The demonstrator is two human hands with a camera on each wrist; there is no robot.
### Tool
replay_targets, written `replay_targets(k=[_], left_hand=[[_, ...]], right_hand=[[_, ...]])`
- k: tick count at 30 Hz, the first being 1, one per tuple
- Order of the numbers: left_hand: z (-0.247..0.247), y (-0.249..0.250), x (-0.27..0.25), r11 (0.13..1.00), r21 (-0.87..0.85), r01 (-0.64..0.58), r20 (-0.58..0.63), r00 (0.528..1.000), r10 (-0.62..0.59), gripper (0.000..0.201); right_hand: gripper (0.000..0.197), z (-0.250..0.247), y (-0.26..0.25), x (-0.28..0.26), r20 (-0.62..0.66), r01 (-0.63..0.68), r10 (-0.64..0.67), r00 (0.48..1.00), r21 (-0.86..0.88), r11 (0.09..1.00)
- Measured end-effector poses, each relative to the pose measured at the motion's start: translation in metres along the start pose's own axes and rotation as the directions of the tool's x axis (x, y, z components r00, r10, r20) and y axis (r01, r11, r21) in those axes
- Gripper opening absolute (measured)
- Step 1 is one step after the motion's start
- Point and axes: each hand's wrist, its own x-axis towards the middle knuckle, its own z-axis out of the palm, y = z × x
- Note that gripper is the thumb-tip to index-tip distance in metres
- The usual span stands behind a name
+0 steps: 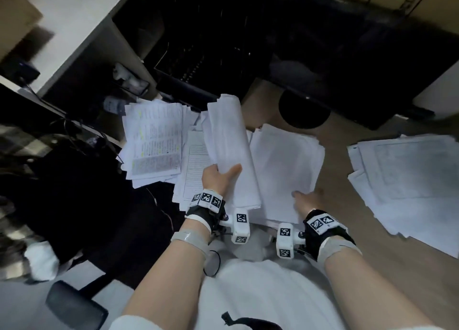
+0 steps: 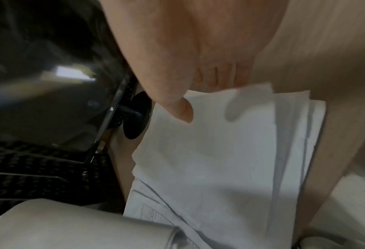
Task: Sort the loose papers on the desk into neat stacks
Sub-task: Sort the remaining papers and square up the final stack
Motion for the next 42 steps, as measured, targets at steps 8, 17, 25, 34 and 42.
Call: replay_targets(k=[8, 17, 25, 34, 42], left_hand=[[0.039, 0.015, -0.034, 0.998, -0.060, 0.016, -0.025, 1.000, -0.018, 0.042], [0.034, 0.026, -0.047, 0.940, -0.340, 0.010, -0.020, 1.000, -0.017, 0.044], [0.008, 0.026, -0.041, 0.942, -0.329, -0.065, 0.019, 0.997, 0.075, 0.028], [-0.066, 0.010, -0.005, 0.929, -0.361, -0.079, -0.044, 0.997, 0.068, 0.012], [-0.117, 0.005, 0.021, 0.901, -0.421, -0.103, 0.034, 0.991, 0.129, 0.015]], right_hand=[[0.072, -0.021, -0.067, -0.032, 0.427, 0.532, -0.644, 0.634, 0.364, 0.765], [0.052, -0.026, -0.074, -0.046, 0.329, 0.564, -0.706, 0.627, 0.435, 0.702], [0.054, -0.017, -0.086, -0.085, 0.457, 0.586, -0.692, 0.559, 0.373, 0.719], [0.026, 0.031, -0.112, -0.129, 0.261, 0.556, -0.685, 0.680, 0.426, 0.714], [0.015, 0.078, -0.129, -0.152, 0.047, 0.639, -0.714, 0.698, 0.408, 0.652]])
